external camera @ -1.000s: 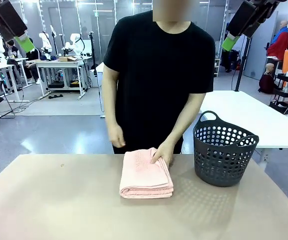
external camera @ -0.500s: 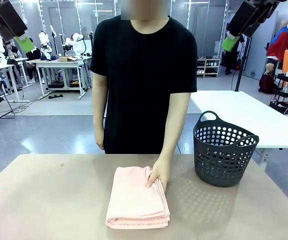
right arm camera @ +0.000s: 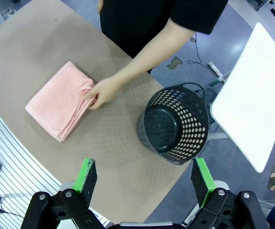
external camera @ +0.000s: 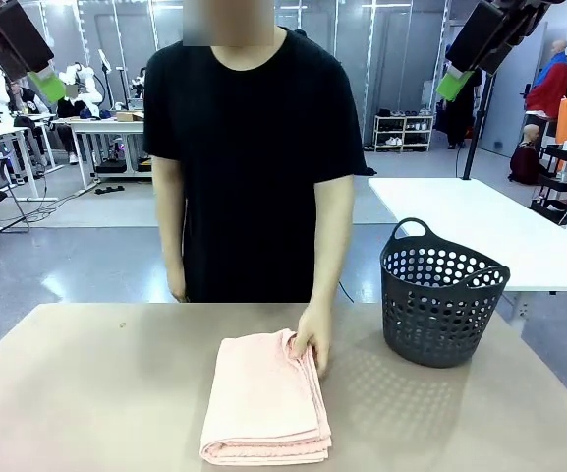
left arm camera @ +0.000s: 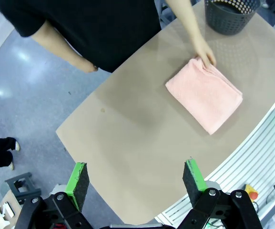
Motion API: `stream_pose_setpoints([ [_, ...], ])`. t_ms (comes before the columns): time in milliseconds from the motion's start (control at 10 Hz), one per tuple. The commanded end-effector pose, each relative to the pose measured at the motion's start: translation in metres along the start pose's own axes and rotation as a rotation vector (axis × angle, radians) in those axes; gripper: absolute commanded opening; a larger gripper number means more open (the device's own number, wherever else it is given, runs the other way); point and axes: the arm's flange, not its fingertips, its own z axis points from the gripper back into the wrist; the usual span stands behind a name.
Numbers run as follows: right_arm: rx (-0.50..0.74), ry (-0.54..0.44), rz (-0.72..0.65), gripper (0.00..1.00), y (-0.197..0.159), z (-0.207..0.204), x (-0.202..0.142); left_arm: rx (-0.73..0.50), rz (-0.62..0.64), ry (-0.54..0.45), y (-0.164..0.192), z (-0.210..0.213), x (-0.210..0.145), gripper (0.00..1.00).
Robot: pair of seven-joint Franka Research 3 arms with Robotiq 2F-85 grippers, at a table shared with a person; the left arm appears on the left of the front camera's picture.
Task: Fold the towel.
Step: Pick up the 100 cm Hotel Towel and place it on the left side of the table.
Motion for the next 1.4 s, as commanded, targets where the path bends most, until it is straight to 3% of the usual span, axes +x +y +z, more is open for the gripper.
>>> stream_pose_setpoints([
  [0, 0.002, 0.000, -0.001, 1.00, 0.000, 0.000, -0.001, -0.018, 0.009, -0.008, 0.000, 0.003, 0.001, 1.00],
  [900, 0.002, 0.000, -0.001, 1.00, 0.000, 0.000, -0.001, 0.000, 0.000, 0.000, 0.000, 0.000, 0.000, 1.00],
  [1100, 0.002, 0.000, -0.001, 1.00, 0.000, 0.000, -0.001, -0.143, 0.111, 0.012, 0.010, -0.053, -0.008, 1.00],
  [1300, 0.002, 0.000, -0.001, 1.00, 0.000, 0.000, -0.001, -0.270, 0.182, 0.028, 0.015, -0.103, -0.039, 1.00],
])
